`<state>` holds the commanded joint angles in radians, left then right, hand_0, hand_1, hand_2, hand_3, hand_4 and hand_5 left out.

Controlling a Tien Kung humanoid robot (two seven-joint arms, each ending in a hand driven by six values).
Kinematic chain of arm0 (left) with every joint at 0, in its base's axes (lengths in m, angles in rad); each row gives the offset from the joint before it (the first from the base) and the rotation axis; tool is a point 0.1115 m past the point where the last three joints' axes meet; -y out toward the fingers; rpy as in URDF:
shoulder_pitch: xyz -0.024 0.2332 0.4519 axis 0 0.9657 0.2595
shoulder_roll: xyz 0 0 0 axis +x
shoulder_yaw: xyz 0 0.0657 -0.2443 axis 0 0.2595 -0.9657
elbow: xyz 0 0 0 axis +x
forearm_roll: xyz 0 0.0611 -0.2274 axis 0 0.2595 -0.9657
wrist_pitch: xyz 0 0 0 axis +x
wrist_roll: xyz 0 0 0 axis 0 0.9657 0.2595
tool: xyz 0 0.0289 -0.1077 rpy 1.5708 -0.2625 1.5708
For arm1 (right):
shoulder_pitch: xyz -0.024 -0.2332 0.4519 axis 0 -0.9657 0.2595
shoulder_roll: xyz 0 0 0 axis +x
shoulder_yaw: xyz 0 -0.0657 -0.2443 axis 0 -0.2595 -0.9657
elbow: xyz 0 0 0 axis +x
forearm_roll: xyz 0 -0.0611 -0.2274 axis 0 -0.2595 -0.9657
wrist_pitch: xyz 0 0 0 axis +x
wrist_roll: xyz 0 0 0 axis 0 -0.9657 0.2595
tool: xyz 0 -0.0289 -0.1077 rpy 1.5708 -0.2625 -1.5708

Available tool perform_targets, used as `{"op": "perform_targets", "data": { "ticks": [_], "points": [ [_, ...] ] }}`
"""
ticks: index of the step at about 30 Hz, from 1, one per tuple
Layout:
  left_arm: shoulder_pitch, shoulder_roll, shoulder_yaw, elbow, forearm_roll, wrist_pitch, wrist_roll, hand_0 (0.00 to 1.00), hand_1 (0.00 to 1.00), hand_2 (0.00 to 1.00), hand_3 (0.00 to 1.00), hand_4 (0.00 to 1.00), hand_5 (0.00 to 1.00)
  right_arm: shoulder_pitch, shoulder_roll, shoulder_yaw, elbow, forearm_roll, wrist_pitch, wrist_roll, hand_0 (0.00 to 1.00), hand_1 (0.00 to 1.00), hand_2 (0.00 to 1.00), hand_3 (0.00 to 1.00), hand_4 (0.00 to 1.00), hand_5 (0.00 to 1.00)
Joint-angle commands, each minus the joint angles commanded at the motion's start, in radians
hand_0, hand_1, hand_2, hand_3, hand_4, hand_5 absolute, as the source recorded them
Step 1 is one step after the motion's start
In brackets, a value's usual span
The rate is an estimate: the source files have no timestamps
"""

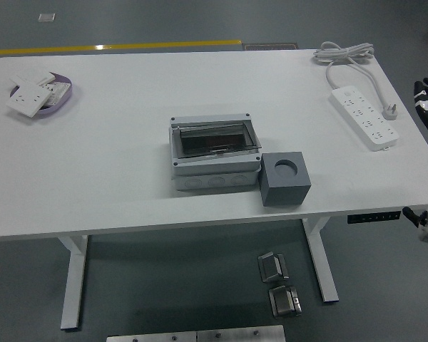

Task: Pick up the cylinder from the cube,place it in the box,flap close box

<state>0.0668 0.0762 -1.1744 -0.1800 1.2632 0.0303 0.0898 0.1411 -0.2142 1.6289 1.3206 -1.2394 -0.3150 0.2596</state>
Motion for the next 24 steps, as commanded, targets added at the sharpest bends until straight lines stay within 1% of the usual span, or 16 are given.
{"op": "perform_targets", "data": {
  "ticks": [13, 24],
  "points": [
    [0.002, 0.003, 0.007, 0.000, -0.003, 0.002, 0.003, 0.597, 0.619, 0.601, 0.611, 0.672, 0.299, 0.006, -0.009, -0.008, -0.003, -0.002, -0.001, -0.004, 0.766, 0.687, 0.681, 0.698, 0.754, 0.286],
    [0.000, 0.012, 0.007, 0.000, 0.001, -0.001, 0.005, 0.597, 0.619, 0.601, 0.611, 0.672, 0.297, 0.015, -0.013, -0.023, -0.013, -0.005, -0.002, -0.008, 0.766, 0.686, 0.681, 0.699, 0.743, 0.271]
  ]
}}
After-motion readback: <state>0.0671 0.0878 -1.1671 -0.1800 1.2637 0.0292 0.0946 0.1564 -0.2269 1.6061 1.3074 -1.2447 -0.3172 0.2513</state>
